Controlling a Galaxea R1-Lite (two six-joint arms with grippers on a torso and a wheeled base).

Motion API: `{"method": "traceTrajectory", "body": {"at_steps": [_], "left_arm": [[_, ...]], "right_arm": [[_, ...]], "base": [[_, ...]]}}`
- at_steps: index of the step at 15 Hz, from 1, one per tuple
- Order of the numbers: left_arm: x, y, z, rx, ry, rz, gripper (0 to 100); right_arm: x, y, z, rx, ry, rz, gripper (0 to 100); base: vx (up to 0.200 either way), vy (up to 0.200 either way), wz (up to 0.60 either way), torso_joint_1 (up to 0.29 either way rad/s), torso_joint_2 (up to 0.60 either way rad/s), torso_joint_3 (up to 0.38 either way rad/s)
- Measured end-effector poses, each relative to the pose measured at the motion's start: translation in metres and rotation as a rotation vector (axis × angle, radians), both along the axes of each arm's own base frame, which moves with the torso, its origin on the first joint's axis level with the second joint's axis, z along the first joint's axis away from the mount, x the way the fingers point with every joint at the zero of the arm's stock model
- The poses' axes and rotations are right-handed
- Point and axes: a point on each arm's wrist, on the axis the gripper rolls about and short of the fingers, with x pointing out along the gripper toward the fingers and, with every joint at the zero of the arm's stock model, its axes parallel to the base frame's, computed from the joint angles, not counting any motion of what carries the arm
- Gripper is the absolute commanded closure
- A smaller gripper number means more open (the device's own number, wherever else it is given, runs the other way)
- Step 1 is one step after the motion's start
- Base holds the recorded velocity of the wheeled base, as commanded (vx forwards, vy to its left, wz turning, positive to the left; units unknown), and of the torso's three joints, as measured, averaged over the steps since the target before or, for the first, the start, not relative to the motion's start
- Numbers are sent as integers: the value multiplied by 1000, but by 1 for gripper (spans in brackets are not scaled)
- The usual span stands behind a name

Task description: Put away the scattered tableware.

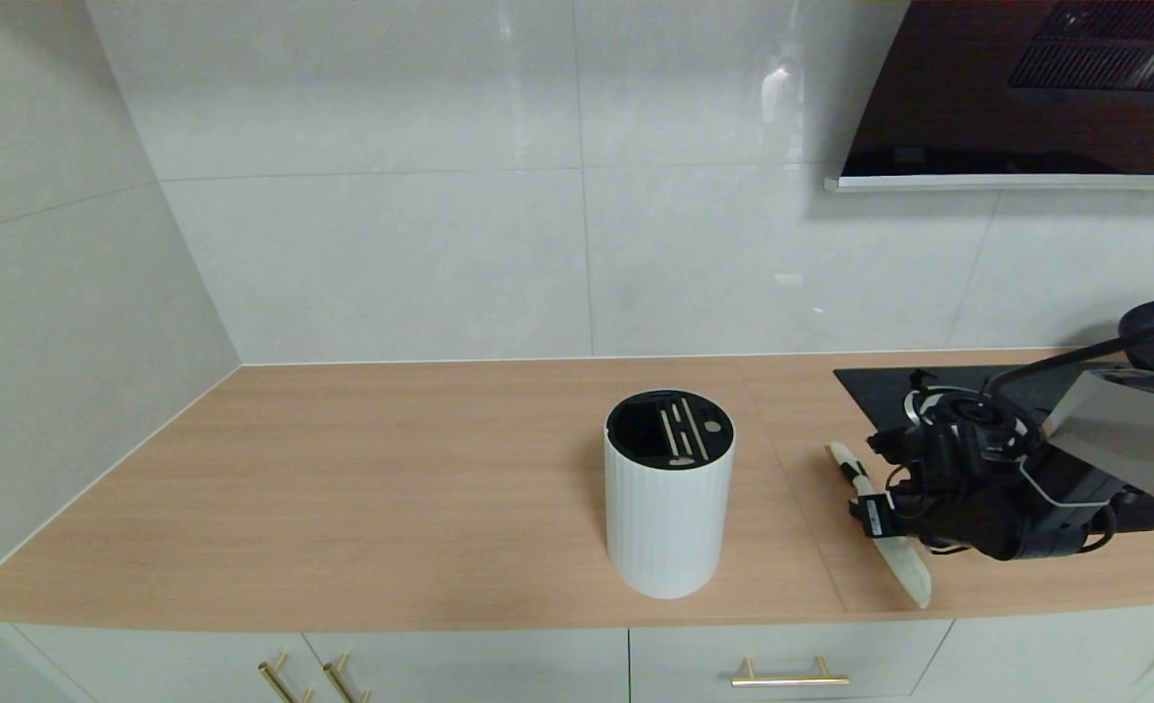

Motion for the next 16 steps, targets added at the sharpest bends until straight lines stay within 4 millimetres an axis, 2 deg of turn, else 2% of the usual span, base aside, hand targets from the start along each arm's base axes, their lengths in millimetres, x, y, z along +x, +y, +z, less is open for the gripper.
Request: {"method": "traceTrajectory", "body": {"at_steps": [5, 11, 12, 14, 16], "left_arm": [[0, 0, 0, 4, 0, 0, 0], [-2, 0, 7, 15, -2, -23, 0], [-4, -1, 15, 0, -6, -41, 0], [-15, -1, 54, -18, -61, -93, 0], [-17, -2, 103, -15, -79, -160, 0]], "right_arm": [[-4, -1, 13, 6, -13, -7, 100], [-28, 5, 77, 27, -139, 16, 100], [-34, 10, 89, 30, -162, 28, 100], [-49, 22, 113, 35, -214, 62, 100], [-63, 45, 143, 51, -301, 122, 100]], "base": [[0, 0, 0, 0, 0, 0], [0, 0, 0, 0, 0, 0], [0, 0, 0, 0, 0, 0], [0, 0, 0, 0, 0, 0], [0, 0, 0, 0, 0, 0]]}}
